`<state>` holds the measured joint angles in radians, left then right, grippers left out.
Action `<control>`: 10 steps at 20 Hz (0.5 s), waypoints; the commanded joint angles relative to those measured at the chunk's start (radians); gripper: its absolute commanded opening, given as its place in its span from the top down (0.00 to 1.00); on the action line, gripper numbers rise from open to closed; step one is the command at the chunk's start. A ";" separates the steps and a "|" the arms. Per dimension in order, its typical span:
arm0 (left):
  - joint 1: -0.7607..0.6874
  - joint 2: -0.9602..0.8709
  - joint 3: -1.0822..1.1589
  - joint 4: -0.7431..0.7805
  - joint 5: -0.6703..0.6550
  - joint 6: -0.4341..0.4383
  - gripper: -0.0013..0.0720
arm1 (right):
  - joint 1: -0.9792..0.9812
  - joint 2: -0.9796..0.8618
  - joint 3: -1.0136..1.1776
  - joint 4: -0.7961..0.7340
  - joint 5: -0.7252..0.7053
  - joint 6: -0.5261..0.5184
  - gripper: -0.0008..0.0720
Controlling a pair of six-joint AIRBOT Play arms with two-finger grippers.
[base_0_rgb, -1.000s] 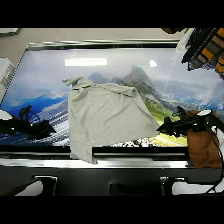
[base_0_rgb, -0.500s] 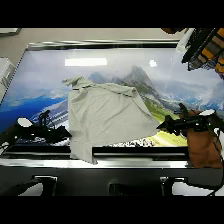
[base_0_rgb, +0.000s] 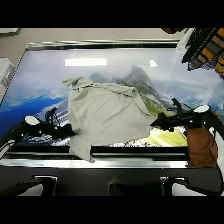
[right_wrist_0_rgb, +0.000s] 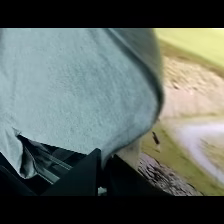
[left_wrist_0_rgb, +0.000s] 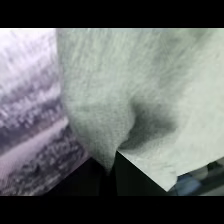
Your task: Fold the clothes and pants, and hang the long-sleeved shirts on hangers.
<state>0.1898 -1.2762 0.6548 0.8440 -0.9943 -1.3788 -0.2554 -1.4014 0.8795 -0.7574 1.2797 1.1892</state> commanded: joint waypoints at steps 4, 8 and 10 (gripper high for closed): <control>0.031 0.098 0.416 -0.012 -0.111 -0.011 0.95 | 0.146 0.162 0.270 0.021 -0.234 0.079 0.95; 0.091 0.138 0.890 0.119 -0.312 -0.119 0.95 | 0.146 0.269 0.673 -0.068 -0.169 0.127 0.95; 0.116 0.166 1.107 0.233 -0.430 -0.208 0.95 | 0.146 0.356 0.829 -0.179 -0.115 0.193 0.95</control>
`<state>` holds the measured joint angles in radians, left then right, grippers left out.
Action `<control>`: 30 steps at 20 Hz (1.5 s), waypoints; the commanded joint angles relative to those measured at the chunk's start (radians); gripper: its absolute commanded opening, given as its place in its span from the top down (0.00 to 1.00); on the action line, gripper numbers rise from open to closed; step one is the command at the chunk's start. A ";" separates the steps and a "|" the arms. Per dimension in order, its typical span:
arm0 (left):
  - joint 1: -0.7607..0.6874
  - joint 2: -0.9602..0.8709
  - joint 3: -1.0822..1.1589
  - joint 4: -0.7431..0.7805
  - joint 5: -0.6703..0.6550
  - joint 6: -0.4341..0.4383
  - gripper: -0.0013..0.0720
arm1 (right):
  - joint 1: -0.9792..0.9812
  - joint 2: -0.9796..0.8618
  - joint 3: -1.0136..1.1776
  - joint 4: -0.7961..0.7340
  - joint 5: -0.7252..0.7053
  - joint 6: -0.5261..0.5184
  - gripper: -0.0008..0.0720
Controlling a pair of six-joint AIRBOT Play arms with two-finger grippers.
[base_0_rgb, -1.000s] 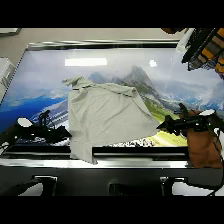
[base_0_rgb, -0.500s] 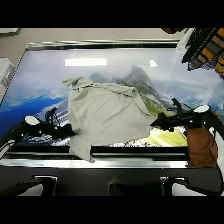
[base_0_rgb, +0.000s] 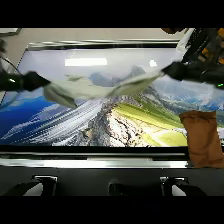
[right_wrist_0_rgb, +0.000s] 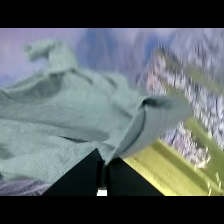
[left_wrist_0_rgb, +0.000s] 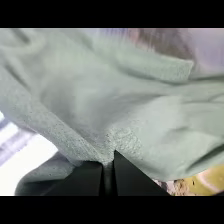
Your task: Fold the clothes and pants, and hang the long-sleeved shirts on hangers.
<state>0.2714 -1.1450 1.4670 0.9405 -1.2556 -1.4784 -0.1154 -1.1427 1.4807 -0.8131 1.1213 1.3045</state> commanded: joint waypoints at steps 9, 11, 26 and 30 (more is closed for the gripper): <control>0.058 0.283 0.555 0.530 -0.296 -0.304 0.95 | 0.006 0.454 0.417 -0.396 -0.014 0.294 0.95; 0.058 0.279 0.550 0.552 -0.294 -0.302 0.95 | 0.006 0.434 0.417 -0.395 -0.030 0.313 0.95; -0.130 -0.673 0.430 0.447 -0.059 -0.120 0.95 | 0.008 -0.632 0.416 -0.285 0.057 0.323 0.95; -0.162 -0.832 0.430 0.447 0.019 -0.114 0.95 | 0.008 -0.798 0.416 -0.216 -0.068 0.323 0.95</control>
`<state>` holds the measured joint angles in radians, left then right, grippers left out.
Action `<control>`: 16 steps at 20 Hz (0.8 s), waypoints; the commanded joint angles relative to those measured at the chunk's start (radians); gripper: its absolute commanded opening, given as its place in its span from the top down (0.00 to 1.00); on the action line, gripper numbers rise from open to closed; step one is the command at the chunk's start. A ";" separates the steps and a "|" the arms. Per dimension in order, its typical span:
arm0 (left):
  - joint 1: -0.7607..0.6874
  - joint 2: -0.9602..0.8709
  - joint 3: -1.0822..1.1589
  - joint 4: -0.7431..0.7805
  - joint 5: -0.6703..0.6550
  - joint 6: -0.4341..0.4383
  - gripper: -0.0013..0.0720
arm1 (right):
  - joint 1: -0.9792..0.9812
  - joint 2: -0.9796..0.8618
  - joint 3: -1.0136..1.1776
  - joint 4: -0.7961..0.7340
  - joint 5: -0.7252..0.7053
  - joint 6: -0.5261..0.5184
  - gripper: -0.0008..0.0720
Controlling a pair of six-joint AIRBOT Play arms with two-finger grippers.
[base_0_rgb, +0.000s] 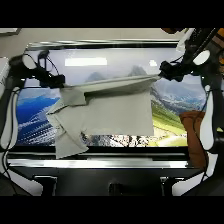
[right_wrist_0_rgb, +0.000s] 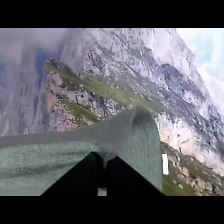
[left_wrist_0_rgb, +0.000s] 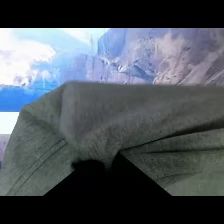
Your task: Fold the clothes and pants, and hang the long-sleeved shirts on hangers.
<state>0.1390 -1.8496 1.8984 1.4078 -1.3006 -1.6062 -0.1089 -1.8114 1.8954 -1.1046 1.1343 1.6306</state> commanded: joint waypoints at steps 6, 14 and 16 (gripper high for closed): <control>-0.029 -0.134 0.000 -0.020 0.104 0.013 0.58 | 0.001 -0.184 0.002 0.131 -0.090 0.002 0.77; 0.144 0.113 -0.106 -0.081 -0.106 0.060 0.37 | -0.183 -0.006 -0.064 0.146 0.378 -0.226 0.48; 0.195 0.236 -0.287 -0.089 -0.095 0.063 0.37 | -0.216 0.072 -0.234 0.146 0.381 -0.273 0.48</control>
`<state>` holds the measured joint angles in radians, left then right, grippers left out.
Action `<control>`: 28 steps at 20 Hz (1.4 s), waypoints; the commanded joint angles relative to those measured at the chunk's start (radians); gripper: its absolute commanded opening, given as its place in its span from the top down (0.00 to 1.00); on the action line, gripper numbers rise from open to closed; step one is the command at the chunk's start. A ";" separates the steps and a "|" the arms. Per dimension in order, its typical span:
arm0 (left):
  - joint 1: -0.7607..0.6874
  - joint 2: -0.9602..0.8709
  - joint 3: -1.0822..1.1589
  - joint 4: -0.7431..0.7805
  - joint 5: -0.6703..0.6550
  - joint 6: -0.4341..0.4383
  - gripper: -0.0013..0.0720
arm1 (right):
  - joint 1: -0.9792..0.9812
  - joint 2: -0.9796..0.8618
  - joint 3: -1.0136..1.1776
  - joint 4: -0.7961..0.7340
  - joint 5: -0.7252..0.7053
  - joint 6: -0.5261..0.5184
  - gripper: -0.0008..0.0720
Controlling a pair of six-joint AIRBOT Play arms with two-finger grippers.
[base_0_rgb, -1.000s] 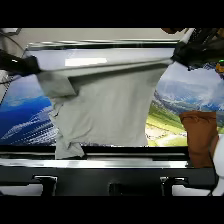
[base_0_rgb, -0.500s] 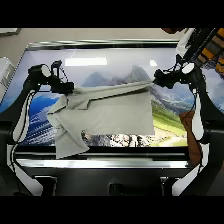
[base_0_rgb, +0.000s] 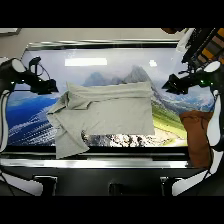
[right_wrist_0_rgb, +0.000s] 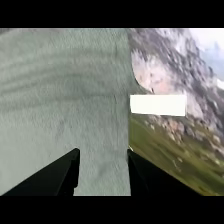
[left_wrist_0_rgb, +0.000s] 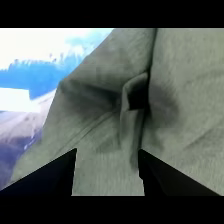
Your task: Fold the clothes and pants, and hang the long-sleeved shirts on hangers.
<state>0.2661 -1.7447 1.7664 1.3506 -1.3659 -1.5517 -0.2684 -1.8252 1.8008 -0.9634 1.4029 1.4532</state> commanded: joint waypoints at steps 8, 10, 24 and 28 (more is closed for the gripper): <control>0.156 0.535 -0.785 -0.031 0.111 0.008 0.37 | -0.064 0.279 -0.814 0.070 -0.058 -0.259 0.36; 0.156 0.550 -0.825 -0.031 0.111 0.009 0.37 | -0.064 0.279 -0.864 0.092 -0.089 -0.287 0.37; 0.156 0.547 -0.837 -0.018 0.179 0.008 0.37 | -0.063 0.279 -1.002 0.165 -0.110 -0.306 0.50; 0.159 0.548 -0.849 -0.015 0.174 0.007 0.37 | -0.063 0.288 -1.015 0.166 -0.179 -0.314 0.92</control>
<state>0.4229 -1.1980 0.9260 1.3312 -1.1934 -1.5440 -0.3317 -1.5440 0.7979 -0.8066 1.2713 1.1439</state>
